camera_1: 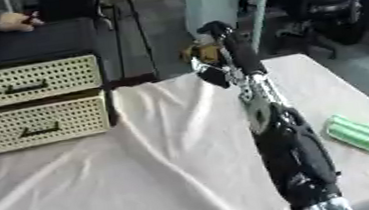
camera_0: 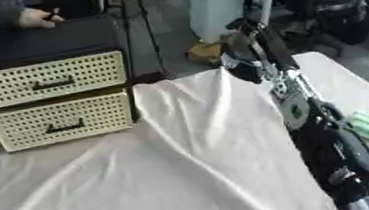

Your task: Pick up objects from table and place into drawer.

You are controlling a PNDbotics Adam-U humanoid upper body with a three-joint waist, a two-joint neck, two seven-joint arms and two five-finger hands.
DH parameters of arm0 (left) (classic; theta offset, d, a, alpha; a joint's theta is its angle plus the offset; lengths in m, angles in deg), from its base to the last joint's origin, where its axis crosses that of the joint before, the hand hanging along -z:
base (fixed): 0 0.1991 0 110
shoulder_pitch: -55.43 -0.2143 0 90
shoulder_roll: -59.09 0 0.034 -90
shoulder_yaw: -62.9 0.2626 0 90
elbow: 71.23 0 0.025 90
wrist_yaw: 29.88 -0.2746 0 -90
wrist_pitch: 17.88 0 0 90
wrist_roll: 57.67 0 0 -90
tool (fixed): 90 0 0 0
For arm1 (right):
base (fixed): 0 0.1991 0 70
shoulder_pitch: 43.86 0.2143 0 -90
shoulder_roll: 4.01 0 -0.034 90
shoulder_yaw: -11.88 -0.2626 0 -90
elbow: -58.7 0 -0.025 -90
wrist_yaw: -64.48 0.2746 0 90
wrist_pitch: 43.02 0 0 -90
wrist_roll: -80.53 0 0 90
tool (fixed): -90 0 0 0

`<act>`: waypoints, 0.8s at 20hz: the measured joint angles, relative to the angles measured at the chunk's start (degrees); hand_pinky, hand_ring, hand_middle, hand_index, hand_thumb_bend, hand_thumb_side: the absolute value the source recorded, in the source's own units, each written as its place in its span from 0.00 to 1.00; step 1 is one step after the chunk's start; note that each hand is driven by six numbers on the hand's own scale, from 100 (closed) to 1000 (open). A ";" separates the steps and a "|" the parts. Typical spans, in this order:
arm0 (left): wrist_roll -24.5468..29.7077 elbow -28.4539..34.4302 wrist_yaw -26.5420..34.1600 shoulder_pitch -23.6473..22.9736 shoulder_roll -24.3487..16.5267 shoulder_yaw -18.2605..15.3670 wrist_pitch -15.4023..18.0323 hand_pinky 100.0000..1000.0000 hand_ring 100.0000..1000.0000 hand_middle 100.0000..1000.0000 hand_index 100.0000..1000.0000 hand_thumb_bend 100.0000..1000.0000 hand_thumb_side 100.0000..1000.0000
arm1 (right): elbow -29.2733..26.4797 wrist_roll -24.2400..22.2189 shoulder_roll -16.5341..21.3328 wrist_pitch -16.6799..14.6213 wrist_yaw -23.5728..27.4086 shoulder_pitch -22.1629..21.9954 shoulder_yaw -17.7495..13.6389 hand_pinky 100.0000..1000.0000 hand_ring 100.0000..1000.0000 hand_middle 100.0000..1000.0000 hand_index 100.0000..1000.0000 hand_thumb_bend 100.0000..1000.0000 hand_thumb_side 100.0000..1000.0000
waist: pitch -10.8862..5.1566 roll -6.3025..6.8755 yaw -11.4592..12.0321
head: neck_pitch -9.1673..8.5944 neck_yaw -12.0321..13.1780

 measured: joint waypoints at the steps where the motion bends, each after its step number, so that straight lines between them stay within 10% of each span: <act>1: -0.01 0.00 -0.02 -0.01 0.02 -0.07 -0.01 0.29 0.43 0.55 0.68 0.25 1.00 | 0.00 0.01 0.01 0.01 0.00 0.00 0.00 0.81 0.91 0.79 0.81 0.00 0.37 | 0.00 0.00 0.00 | 0.00 0.01; 16: 0.10 0.00 -0.42 -0.09 0.03 -0.13 -0.56 0.29 0.44 0.56 0.70 0.26 1.00 | 0.00 0.07 0.38 0.22 0.12 -0.46 -0.02 0.81 0.91 0.79 0.81 0.00 0.35 | 0.00 -0.01 0.04 | 0.01 -0.14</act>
